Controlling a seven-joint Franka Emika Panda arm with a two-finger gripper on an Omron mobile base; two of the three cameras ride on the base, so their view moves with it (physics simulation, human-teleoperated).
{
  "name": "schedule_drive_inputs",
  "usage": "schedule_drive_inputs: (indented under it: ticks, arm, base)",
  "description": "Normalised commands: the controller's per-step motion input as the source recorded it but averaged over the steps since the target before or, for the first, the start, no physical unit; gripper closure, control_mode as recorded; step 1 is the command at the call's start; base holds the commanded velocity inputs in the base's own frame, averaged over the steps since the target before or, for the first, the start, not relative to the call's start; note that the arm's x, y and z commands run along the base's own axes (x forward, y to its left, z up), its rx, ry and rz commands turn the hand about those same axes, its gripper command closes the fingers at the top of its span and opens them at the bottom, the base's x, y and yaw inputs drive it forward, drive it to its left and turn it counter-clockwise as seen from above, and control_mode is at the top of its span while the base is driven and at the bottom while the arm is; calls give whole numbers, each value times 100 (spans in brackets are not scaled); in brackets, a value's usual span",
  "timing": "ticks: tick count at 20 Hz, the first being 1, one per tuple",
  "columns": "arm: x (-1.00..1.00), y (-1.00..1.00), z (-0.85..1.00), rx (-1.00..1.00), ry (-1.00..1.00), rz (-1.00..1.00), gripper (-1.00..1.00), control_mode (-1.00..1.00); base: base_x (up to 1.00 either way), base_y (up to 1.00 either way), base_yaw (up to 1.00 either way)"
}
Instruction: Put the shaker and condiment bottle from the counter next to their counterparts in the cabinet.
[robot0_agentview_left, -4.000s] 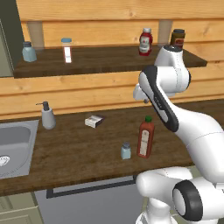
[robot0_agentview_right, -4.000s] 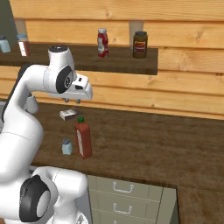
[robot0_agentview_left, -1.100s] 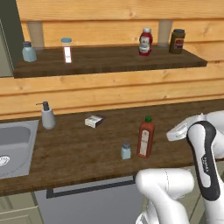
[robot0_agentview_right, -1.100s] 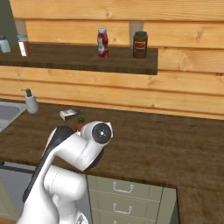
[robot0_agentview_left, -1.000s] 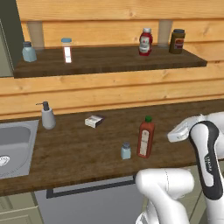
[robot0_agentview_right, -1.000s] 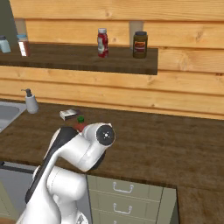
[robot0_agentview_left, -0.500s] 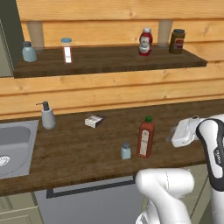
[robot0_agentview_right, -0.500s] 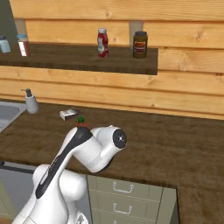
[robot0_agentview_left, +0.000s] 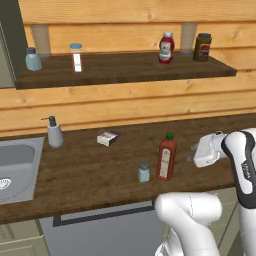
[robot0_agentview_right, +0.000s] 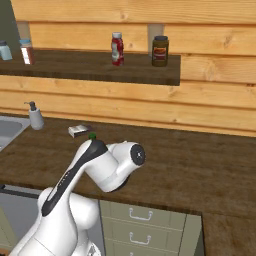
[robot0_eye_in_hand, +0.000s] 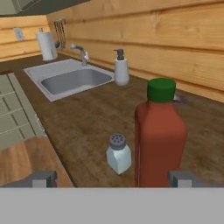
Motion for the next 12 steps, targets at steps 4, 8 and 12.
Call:
schedule_drive_inputs:
  ticks: [4,8,12]
  arm:
    - [9,27,-9,0,0,0,-100,-100]
    - [7,1,-5,1,0,0,-100,-100]
    - [24,8,-1,5,0,0,-100,-100]
  base:
    - [0,0,0]
    - [0,0,0]
    - [0,0,0]
